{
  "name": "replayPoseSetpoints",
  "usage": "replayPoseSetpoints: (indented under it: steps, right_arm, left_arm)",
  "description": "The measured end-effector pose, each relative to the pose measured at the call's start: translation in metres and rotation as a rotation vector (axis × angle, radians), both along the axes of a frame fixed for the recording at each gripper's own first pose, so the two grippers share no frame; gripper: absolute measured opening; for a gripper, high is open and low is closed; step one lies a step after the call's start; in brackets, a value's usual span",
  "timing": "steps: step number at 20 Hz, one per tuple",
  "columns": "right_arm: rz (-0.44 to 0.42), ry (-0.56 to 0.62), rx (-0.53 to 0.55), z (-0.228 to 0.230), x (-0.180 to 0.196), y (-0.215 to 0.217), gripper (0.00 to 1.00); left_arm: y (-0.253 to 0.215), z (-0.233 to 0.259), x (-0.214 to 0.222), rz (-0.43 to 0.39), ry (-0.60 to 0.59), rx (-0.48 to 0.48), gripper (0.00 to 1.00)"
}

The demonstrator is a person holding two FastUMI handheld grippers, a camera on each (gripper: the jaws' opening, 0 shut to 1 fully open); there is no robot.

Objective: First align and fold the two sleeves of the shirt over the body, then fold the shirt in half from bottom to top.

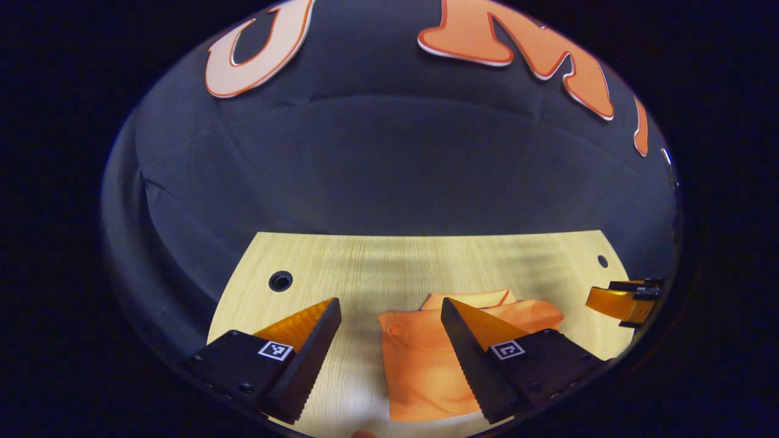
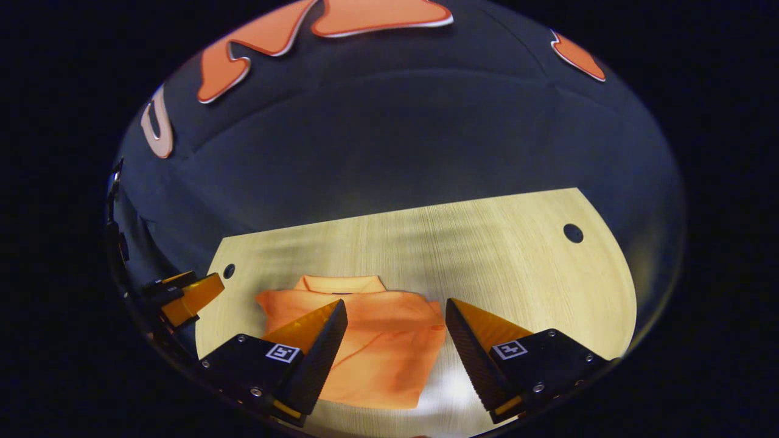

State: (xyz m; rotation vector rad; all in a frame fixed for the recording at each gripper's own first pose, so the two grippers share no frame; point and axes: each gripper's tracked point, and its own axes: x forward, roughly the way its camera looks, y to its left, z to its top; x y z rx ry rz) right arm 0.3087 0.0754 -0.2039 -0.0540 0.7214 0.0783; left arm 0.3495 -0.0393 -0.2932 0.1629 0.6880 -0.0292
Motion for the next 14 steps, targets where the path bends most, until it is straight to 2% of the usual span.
replayPoseSetpoints:
  steps: [5, 8, 14]
  right_arm:
    - [0.064, -0.190, -0.014, 0.069, -0.042, 0.010, 0.99]
    - [0.077, -0.278, 0.003, 0.096, -0.074, 0.011, 0.99]
    - [0.090, -0.415, 0.070, 0.141, -0.149, 0.008, 0.99]
  left_arm:
    - [0.011, 0.045, -0.032, 0.001, -0.135, -0.065, 1.00]
    - [0.026, 0.073, -0.054, 0.025, -0.230, -0.049, 1.00]
    - [0.023, 0.132, -0.135, 0.003, -0.376, -0.117, 1.00]
